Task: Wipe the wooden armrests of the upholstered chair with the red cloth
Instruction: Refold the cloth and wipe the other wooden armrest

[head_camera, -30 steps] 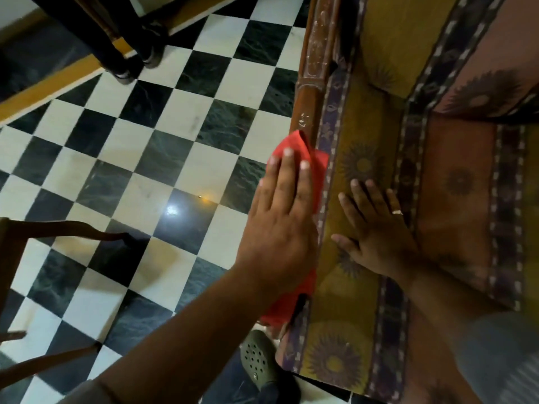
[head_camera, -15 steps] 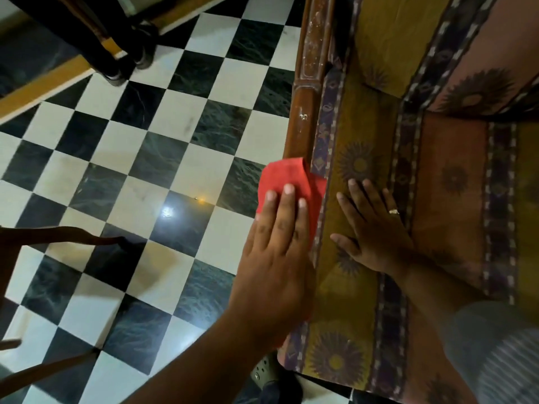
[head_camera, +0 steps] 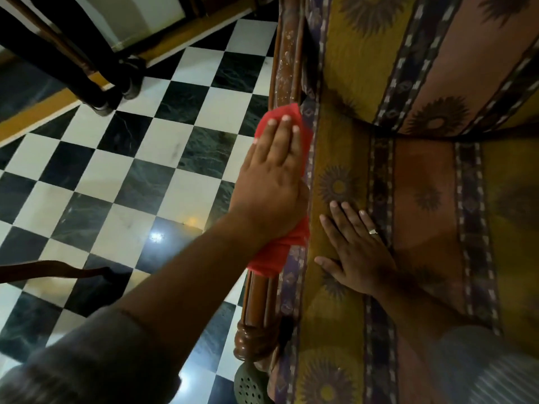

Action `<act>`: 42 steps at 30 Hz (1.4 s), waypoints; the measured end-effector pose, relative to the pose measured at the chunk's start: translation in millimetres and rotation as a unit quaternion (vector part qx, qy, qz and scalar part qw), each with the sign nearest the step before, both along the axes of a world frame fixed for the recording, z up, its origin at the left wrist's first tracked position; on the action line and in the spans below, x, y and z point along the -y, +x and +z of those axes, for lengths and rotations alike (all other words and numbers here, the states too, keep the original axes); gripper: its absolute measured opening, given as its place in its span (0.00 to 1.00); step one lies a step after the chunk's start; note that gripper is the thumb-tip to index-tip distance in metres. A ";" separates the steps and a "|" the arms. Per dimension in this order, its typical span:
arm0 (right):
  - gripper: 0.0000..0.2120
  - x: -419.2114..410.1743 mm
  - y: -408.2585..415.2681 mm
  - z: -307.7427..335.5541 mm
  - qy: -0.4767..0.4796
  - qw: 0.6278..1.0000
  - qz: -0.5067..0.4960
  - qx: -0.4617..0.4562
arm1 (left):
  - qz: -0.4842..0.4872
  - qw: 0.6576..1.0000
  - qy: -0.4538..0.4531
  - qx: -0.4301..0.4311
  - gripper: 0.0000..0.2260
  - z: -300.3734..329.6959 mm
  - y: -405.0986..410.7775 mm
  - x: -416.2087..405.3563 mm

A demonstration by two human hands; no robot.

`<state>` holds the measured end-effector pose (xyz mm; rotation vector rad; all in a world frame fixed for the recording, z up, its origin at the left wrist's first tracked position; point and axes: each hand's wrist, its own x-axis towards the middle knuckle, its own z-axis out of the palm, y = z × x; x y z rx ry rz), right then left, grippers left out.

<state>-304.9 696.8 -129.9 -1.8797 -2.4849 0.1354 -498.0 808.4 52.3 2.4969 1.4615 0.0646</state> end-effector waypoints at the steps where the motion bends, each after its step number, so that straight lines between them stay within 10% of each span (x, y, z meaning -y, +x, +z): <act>1: 0.42 -0.4 -0.2 0.8 0.001 1.000 0.000 0.000 | 0.003 1.000 0.002 0.011 0.29 -0.3 0.8 -4.5; 42: 0.46 -100.4 23.6 16.4 -0.033 0.997 0.048 -0.054 | 0.050 0.995 -0.010 0.085 0.29 -5.2 -1.9 21.9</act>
